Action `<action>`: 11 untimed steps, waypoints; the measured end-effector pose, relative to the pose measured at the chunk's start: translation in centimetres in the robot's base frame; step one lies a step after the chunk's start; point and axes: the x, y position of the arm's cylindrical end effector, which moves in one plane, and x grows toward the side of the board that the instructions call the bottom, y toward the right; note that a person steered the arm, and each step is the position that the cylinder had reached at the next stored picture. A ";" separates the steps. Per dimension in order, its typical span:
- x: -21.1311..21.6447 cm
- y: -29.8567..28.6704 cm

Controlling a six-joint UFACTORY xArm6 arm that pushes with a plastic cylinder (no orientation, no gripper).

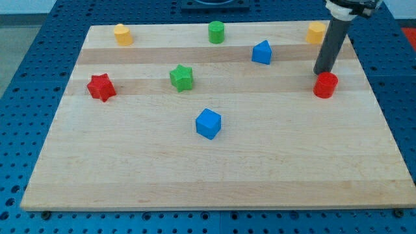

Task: Push the red circle to the right center

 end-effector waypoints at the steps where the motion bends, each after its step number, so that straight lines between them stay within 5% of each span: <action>1: -0.1 -2.7; 3: 2.0 -6.9; 11: 4.4 -3.3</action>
